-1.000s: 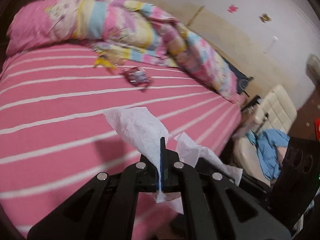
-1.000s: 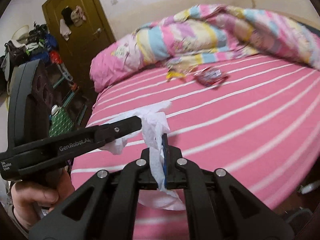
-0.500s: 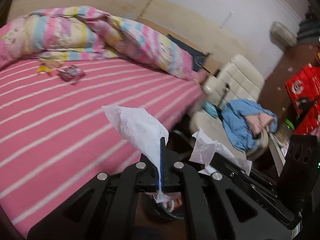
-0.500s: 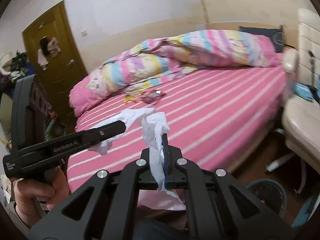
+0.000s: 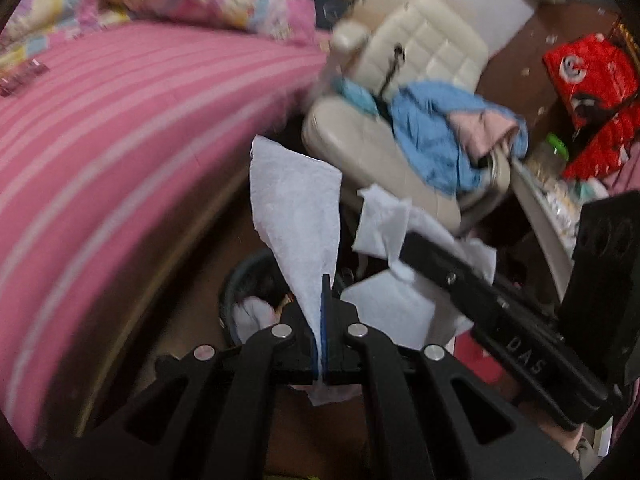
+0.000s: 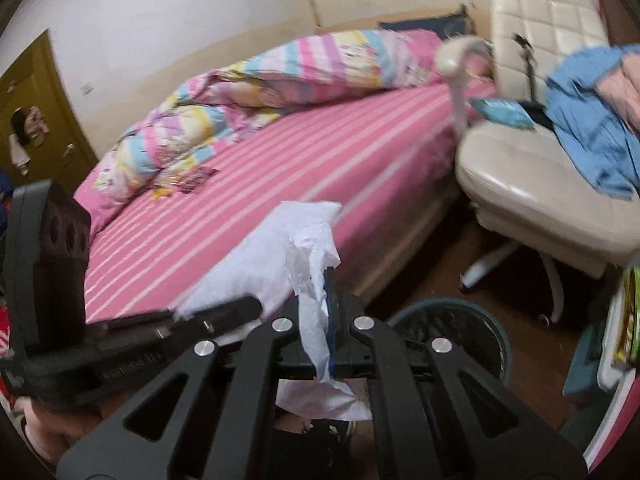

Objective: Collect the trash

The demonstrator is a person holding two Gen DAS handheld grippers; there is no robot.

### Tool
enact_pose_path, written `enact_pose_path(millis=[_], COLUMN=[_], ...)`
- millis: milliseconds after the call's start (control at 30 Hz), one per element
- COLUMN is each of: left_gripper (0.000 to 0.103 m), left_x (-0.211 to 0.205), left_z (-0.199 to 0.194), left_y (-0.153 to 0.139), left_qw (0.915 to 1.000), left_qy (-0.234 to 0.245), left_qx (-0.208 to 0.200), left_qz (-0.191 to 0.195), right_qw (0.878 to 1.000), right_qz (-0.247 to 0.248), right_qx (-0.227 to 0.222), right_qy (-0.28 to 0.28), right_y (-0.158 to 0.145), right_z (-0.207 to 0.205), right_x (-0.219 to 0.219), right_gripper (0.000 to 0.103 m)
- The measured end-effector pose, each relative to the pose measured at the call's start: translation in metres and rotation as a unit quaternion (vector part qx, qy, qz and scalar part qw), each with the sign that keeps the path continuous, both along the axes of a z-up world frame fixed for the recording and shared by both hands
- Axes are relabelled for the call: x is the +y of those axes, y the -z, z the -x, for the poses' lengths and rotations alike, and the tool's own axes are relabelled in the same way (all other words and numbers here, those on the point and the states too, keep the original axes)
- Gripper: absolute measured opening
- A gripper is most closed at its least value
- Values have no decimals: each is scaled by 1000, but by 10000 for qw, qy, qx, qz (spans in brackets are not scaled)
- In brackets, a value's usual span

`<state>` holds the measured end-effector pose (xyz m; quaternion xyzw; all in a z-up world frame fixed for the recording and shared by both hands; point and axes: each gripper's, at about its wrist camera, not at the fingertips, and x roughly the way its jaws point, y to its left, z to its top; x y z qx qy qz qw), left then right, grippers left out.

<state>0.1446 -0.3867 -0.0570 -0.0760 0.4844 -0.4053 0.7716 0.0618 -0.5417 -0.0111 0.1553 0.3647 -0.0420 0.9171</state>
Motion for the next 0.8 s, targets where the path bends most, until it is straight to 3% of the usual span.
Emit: enact_pose_path(millis=[200, 500, 800], left_gripper=[0, 0, 0], left_x=[-46, -90, -126], left_z=[0, -29, -34], left_y=[55, 131, 179], left_qw=[9977, 9866, 9762], left_qy=[450, 702, 988], left_qx=[511, 1347, 1708], left_qz=[-71, -588, -903], right_qw=[9973, 9859, 9729], right_qz=[-188, -492, -620], right_qx=[514, 1242, 1823], right_qy=[490, 1012, 1278], right_y=[55, 128, 183], right_z=[6, 9, 5], right_x=[-43, -82, -108], right_gripper=[3, 3, 3])
